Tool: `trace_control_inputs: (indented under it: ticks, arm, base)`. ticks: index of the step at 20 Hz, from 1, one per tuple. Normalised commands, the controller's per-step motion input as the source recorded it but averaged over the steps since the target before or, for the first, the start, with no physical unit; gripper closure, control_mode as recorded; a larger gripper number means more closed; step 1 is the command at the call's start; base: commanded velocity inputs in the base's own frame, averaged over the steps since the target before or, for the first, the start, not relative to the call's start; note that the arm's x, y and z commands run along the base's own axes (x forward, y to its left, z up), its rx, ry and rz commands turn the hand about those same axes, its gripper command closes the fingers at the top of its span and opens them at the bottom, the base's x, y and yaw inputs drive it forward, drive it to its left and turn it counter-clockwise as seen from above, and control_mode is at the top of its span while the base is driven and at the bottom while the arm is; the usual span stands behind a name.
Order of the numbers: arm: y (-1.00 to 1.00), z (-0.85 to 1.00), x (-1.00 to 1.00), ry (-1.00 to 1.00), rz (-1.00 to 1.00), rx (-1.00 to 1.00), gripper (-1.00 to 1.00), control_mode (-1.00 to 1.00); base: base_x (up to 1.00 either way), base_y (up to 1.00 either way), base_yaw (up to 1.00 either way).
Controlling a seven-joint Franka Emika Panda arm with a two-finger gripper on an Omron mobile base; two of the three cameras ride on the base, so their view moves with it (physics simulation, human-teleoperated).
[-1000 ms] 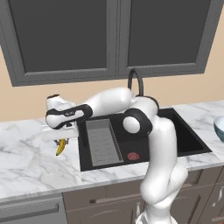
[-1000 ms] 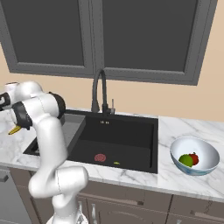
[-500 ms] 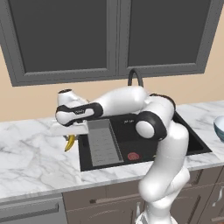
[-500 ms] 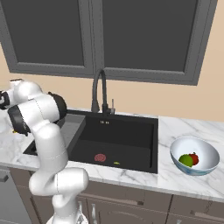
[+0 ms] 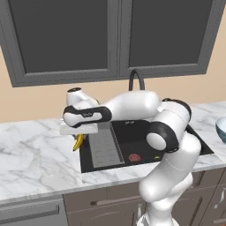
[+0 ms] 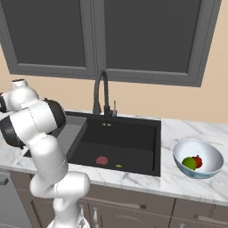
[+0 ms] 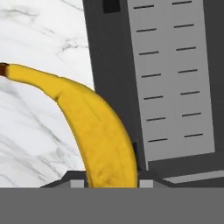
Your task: There is a mixed pile of frozen fruits and vegetables on the counter. Locate all the frozen vegetables and place the items in a bowl on the counter. Take all the frozen fruits and defrost them in a running sink.
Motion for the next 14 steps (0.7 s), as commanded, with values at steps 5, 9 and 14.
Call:
trace_control_inputs:
  ticks: [5, 9, 14]
  arm:
    - [-0.37, -0.02, 0.01, 0.00, 0.08, 0.03, 1.00, -1.00]
    - [-0.27, -0.03, -0.14, -0.02, 0.04, 0.01, 1.00, -1.00]
    - [-0.42, 0.00, -0.20, 0.00, 0.02, 0.03, 1.00, -1.00]
  base:
    - [0.00, 0.00, 0.00]
    - [0.00, 0.00, 0.00]
    - [0.00, 0.00, 0.00]
